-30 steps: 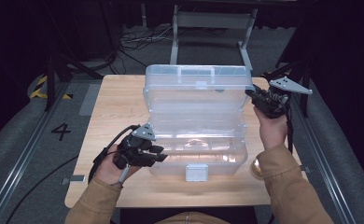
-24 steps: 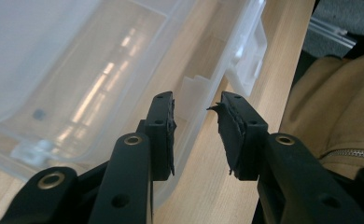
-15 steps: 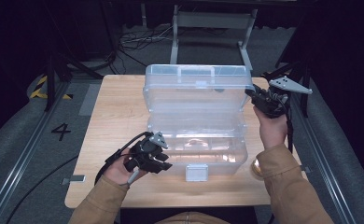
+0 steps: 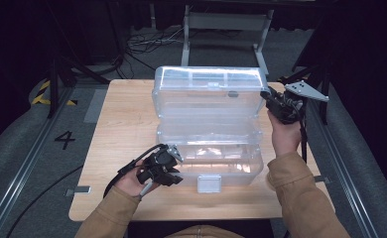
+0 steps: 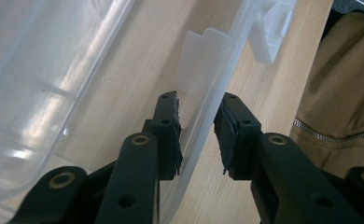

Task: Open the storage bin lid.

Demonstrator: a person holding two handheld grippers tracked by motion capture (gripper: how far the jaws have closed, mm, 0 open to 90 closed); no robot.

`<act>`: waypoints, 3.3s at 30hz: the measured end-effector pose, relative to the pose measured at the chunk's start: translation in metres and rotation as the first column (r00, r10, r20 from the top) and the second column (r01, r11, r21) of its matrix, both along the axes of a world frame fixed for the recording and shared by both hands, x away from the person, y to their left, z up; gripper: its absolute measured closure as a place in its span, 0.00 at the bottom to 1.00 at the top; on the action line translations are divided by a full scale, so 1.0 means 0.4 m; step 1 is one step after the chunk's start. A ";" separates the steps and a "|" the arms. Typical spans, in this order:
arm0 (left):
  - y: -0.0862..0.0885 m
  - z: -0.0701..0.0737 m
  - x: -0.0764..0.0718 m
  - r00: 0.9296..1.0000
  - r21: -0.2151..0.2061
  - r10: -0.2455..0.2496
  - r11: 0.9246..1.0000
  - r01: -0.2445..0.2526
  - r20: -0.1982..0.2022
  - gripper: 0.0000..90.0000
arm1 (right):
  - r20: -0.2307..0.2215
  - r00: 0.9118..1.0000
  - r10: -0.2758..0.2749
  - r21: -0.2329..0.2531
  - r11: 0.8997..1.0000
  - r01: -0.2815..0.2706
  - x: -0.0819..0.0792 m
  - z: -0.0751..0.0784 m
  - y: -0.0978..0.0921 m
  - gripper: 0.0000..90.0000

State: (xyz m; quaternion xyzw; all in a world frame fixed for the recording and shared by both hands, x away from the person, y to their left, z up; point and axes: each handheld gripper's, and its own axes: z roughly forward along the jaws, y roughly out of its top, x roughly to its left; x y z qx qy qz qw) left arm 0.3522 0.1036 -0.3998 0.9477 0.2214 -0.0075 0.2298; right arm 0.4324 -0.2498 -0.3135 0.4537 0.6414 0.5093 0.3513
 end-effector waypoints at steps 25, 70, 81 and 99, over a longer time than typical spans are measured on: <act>-0.010 -0.024 0.001 0.998 0.070 0.057 0.996 -0.056 -0.009 0.82 | 0.030 0.997 -0.077 -0.083 0.993 0.079 0.040 0.012 0.025 0.91; -0.003 -0.033 -0.013 0.997 0.038 0.063 0.997 -0.065 0.037 0.80 | -0.074 0.996 -0.056 -0.041 0.998 0.053 0.180 0.013 0.016 0.94; -0.004 -0.033 -0.014 0.997 0.037 0.064 0.997 -0.066 0.039 0.80 | -0.089 0.995 -0.050 -0.029 0.998 0.047 0.213 0.004 0.013 0.95; 0.000 -0.033 -0.014 0.997 0.015 0.067 0.998 -0.068 0.036 0.80 | -0.087 0.996 -0.023 -0.015 1.000 0.022 0.259 -0.023 0.004 0.95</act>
